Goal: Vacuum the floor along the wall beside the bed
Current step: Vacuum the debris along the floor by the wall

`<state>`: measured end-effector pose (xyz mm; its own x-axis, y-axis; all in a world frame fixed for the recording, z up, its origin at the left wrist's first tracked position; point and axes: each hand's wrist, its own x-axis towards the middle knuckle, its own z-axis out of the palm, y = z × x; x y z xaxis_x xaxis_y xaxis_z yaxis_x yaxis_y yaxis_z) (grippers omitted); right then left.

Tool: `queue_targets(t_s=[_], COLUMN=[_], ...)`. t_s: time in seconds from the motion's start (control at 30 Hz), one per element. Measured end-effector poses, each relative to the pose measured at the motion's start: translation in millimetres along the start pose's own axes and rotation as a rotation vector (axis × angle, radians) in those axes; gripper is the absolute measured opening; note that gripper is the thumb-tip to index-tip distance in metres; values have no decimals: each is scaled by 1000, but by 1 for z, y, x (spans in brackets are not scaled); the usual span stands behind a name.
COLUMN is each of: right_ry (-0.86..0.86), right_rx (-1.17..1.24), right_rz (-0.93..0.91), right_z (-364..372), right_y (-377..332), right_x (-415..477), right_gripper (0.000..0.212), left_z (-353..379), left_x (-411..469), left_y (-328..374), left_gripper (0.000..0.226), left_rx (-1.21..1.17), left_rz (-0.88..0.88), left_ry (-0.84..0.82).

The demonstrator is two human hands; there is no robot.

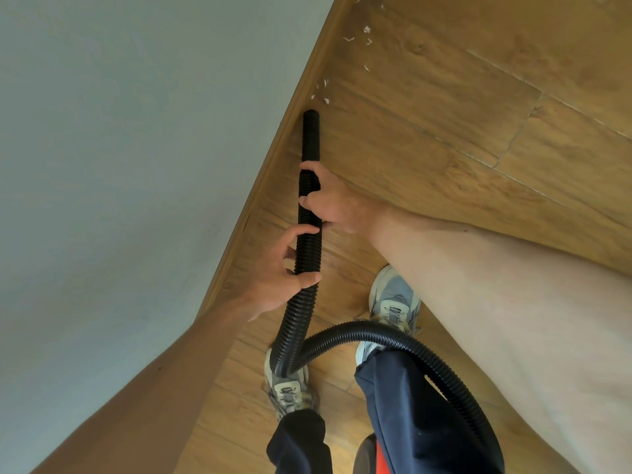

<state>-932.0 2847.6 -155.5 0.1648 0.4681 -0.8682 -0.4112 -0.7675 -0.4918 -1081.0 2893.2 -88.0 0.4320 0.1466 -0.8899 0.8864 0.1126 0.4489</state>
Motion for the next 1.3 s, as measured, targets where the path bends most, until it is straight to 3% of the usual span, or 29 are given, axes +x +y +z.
queue_targets(t_s=[1.3], right_ry=[89], right_rx=[-37], right_rz=[-6], right_z=[-56], right_y=[-31], right_x=[16], right_gripper=[65], left_z=[8], left_x=[42], left_y=[58], left_gripper=[66], left_rx=[-72], left_rz=[7], left_ry=[-30])
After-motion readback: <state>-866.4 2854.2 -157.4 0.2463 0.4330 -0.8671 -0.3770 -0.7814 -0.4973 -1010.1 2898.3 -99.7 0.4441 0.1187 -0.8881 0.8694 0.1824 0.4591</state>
